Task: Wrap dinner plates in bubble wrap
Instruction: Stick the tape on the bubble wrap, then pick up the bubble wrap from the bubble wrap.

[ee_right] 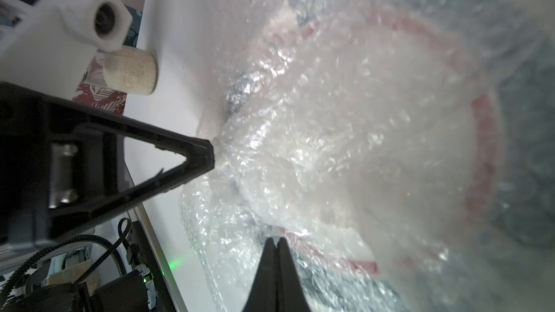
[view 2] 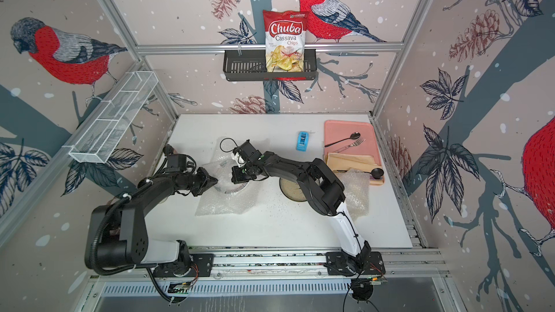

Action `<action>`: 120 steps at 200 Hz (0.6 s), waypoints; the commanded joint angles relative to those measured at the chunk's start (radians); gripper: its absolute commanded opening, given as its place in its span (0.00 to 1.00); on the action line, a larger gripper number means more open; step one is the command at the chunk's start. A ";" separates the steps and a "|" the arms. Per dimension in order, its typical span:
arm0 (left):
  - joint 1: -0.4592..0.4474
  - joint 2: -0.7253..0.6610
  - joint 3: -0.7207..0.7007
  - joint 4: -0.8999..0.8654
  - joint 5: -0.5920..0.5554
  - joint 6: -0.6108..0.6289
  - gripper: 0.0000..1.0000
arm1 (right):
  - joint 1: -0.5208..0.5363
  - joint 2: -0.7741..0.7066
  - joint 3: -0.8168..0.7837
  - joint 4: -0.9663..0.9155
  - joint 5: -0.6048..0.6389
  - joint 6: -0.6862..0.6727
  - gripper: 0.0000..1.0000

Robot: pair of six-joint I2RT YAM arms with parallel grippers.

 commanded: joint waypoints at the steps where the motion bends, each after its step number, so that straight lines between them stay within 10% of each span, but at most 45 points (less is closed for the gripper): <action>1: 0.003 -0.027 0.011 -0.044 -0.005 0.006 0.14 | -0.013 -0.049 -0.049 0.076 -0.034 0.027 0.07; 120: 0.076 -0.094 -0.081 -0.037 -0.055 0.034 0.46 | -0.131 -0.193 -0.217 0.149 -0.055 0.020 0.17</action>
